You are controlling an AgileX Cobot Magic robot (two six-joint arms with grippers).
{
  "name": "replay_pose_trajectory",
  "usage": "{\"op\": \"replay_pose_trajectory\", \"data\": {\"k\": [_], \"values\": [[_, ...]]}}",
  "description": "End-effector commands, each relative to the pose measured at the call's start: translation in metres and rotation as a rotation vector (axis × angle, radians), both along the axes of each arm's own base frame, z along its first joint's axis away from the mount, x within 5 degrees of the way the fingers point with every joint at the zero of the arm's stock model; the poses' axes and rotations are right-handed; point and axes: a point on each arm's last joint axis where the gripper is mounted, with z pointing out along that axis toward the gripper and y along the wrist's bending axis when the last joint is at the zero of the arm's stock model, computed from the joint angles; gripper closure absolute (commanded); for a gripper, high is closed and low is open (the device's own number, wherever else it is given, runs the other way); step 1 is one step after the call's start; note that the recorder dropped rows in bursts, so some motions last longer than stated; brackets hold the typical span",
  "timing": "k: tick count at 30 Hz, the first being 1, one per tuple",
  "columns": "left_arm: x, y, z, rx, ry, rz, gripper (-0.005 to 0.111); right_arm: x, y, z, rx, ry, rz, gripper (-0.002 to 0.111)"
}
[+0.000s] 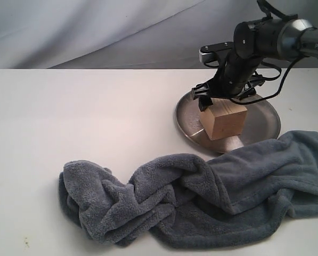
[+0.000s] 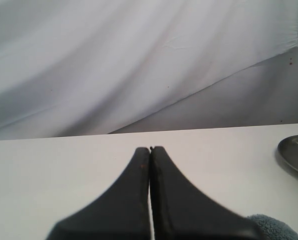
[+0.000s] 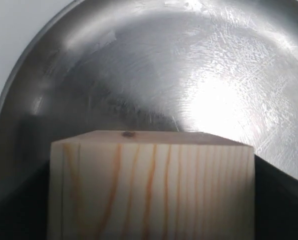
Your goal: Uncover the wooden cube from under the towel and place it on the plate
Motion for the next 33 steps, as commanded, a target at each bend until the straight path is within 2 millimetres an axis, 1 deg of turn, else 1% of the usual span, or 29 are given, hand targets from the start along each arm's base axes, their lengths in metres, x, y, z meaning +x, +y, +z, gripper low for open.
{"op": "replay_pose_trajectory", "data": {"k": [1,5,8,11,13,17,20,25,28,33], "values": [[0.0,0.0,0.0,-0.006,-0.01,0.003,0.107,0.004,-0.003,0.004,0.0,-0.029,-0.003,0.041],[0.0,0.0,0.0,-0.006,-0.01,0.003,0.107,0.003,-0.003,0.005,-0.003,-0.024,-0.004,0.023],[0.0,0.0,0.0,-0.006,-0.01,0.003,0.107,0.003,-0.004,0.007,-0.006,-0.025,-0.003,0.017],[0.0,0.0,0.0,-0.006,-0.01,0.003,0.107,0.001,-0.004,0.011,-0.006,-0.026,-0.002,0.017],[0.0,0.0,0.0,-0.006,-0.01,0.003,0.107,0.0,-0.004,0.019,-0.001,-0.038,0.0,0.017],[0.0,0.0,0.0,-0.006,-0.01,0.003,0.107,-0.003,-0.005,0.042,0.012,-0.085,0.017,0.017],[0.0,0.0,0.0,-0.006,-0.01,0.003,0.107,-0.006,-0.007,0.064,0.031,-0.128,0.016,0.017],[0.0,0.0,0.0,-0.006,-0.01,0.003,0.107,-0.016,-0.011,0.095,0.044,-0.167,0.032,0.017],[0.0,0.0,0.0,-0.006,-0.01,0.003,0.107,-0.024,-0.012,0.106,0.056,-0.137,0.027,0.017],[0.0,0.0,0.0,-0.006,-0.01,0.003,0.107,-0.032,-0.014,0.11,0.04,-0.083,0.055,0.017]]}}
